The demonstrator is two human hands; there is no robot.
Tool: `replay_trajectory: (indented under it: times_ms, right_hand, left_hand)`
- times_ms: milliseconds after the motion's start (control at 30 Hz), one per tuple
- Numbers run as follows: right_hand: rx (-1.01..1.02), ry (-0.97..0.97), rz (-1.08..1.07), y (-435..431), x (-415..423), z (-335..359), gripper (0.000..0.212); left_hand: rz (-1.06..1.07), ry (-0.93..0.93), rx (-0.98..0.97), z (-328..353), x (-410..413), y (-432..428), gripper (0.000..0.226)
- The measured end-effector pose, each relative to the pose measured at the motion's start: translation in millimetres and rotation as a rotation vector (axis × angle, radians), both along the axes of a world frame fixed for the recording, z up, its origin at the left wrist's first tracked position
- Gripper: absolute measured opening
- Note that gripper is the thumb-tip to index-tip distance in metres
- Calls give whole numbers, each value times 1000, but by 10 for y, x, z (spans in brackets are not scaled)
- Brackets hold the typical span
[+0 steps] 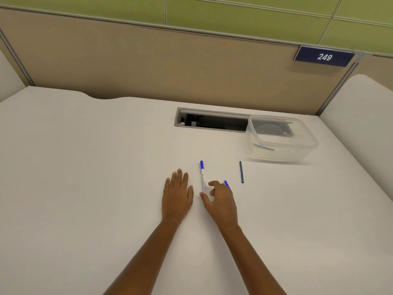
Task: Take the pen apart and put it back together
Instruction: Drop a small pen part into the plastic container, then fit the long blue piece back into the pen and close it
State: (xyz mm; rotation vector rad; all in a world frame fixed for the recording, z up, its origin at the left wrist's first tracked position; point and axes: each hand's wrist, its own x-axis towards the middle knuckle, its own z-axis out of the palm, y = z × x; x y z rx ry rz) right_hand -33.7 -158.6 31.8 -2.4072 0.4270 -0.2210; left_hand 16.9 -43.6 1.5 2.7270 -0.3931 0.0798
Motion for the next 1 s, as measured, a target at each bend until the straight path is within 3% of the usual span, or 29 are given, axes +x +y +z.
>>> replay_trajectory:
  times_ms: [233, 400, 567, 767, 1000]
  right_hand:
    - [-51, 86, 0, 84, 29, 46, 37]
    - [195, 10, -67, 82, 24, 106, 39]
    - [368, -126, -76, 96, 62, 188, 28]
    - [341, -196, -1, 9, 109, 265, 20]
    - [105, -94, -160, -470, 270, 223, 20]
  left_hand:
    - [18, 43, -198, 63, -43, 29, 44]
    - [132, 76, -525, 210, -44, -65, 26]
    - [174, 369, -870, 351, -57, -168, 26]
    - [165, 760, -1287, 432, 62, -115, 14]
    - [292, 791, -1569, 380, 200, 2, 12]
